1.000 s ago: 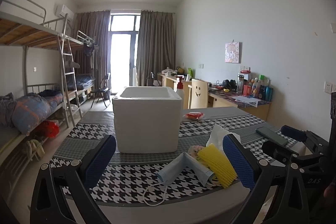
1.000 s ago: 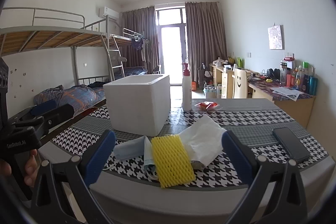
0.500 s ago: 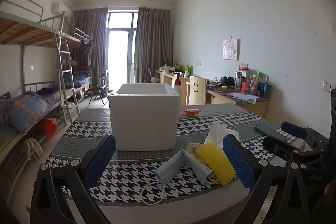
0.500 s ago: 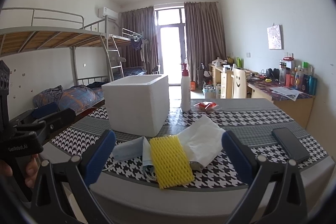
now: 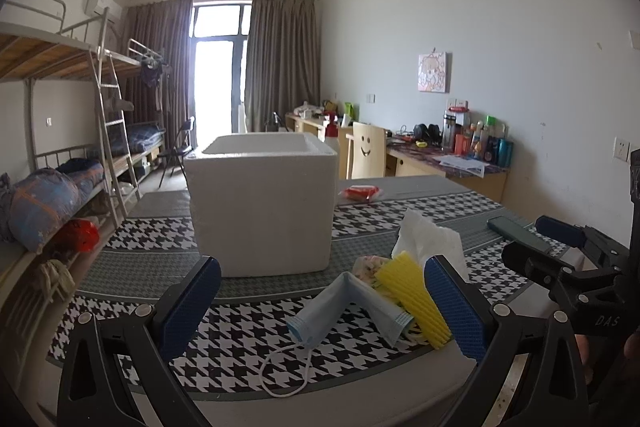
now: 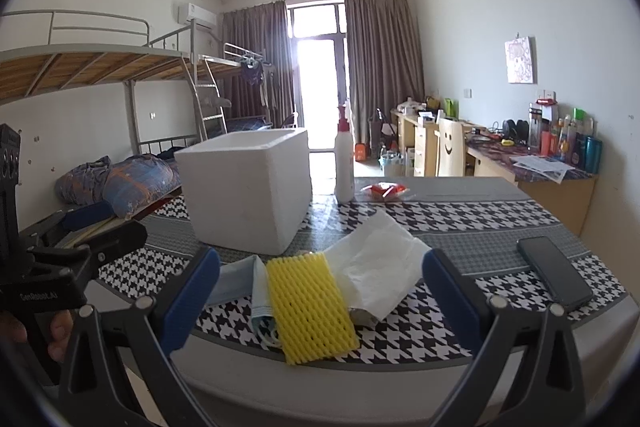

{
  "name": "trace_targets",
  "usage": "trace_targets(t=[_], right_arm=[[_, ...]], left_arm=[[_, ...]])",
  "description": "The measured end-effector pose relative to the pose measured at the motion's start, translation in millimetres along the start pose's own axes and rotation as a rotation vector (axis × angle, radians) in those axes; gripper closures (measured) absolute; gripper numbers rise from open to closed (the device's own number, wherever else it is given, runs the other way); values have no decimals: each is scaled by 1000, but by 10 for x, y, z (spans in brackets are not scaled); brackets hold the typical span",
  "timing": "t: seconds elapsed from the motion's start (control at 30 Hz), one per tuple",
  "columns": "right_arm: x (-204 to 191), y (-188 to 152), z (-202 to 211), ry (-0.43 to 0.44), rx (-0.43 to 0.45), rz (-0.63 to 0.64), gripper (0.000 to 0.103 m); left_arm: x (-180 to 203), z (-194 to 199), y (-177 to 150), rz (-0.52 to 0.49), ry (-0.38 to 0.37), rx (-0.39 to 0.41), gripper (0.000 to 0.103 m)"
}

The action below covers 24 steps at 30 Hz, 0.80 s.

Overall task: Organize soft objects
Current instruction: 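Move the left tool to the blue mask while the right tool approaches the yellow foam net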

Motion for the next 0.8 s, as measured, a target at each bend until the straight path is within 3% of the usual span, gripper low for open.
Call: trace_targets(t=[0.8], right_arm=[[160,-111,-422,-18,-102,-38,1]], left_arm=[[-96,-616,-176,-5,-9,-157,1]])
Point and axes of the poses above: each gripper's, at about its wrist camera, not at the fingertips, and z roughly against the way its jaws point, x to its right, y to its top, the point moved 10 cm from there along -z, roughly the way its jaws point, and after that the axes turned 10 degrees about -x, right-handed, at the moved point
